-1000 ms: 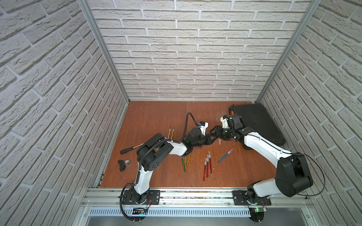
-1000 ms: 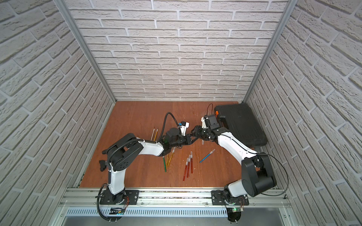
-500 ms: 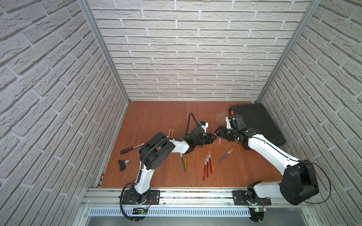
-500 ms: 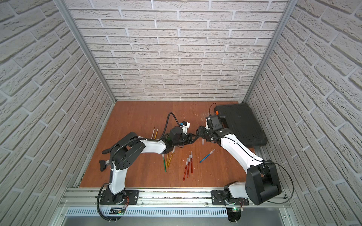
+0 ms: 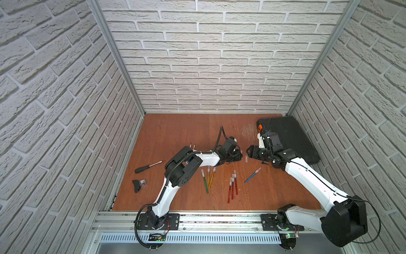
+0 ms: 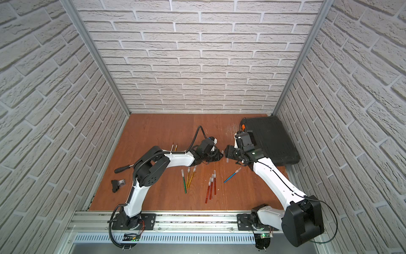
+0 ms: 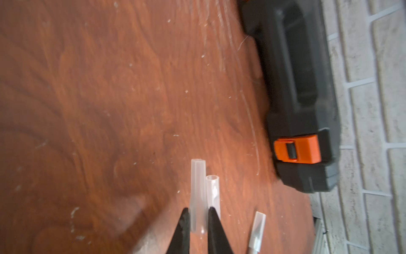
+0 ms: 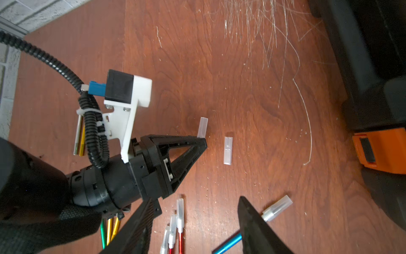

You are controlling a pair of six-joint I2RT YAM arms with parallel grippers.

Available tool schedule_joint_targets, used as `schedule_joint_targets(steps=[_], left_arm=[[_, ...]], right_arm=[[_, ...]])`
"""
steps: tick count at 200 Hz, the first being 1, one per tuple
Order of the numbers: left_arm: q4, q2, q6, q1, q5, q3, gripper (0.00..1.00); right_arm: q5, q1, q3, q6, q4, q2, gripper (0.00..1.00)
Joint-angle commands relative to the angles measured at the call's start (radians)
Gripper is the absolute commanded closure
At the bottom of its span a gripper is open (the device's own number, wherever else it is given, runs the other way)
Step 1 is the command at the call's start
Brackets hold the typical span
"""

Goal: Remove protective caps from carving knives
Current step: Place the protective sleeve at the center of the board.

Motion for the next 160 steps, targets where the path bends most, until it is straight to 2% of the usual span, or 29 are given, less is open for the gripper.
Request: schedule_joint_targets(steps=[1, 30, 71, 101, 125, 160], left_arm=[[-0.107, 0.022, 0.025, -0.009, -0.017, 0.039, 0.86], [-0.136, 0.023, 0.024, -0.008, -0.013, 0.048, 0.82], [-0.163, 0.013, 0.024, -0.011, -0.004, 0.051, 0.68], [-0.192, -0.03, 0.047, -0.01, -0.015, 0.038, 0.66], [-0.248, -0.103, 0.086, -0.01, -0.05, 0.003, 0.67], [-0.364, -0.305, 0.154, -0.011, -0.154, -0.116, 0.69]], right_arm=[[0.011, -0.007, -0.021, -0.024, 0.003, -0.022, 0.38], [0.01, -0.008, -0.024, -0.027, 0.005, -0.025, 0.38], [0.007, -0.01, -0.027, -0.032, 0.001, -0.032, 0.38], [-0.003, -0.01, -0.035, -0.042, -0.006, -0.051, 0.38], [-0.045, -0.01, -0.053, -0.066, -0.001, -0.084, 0.39], [-0.142, -0.009, -0.079, -0.113, -0.001, -0.131, 0.39]])
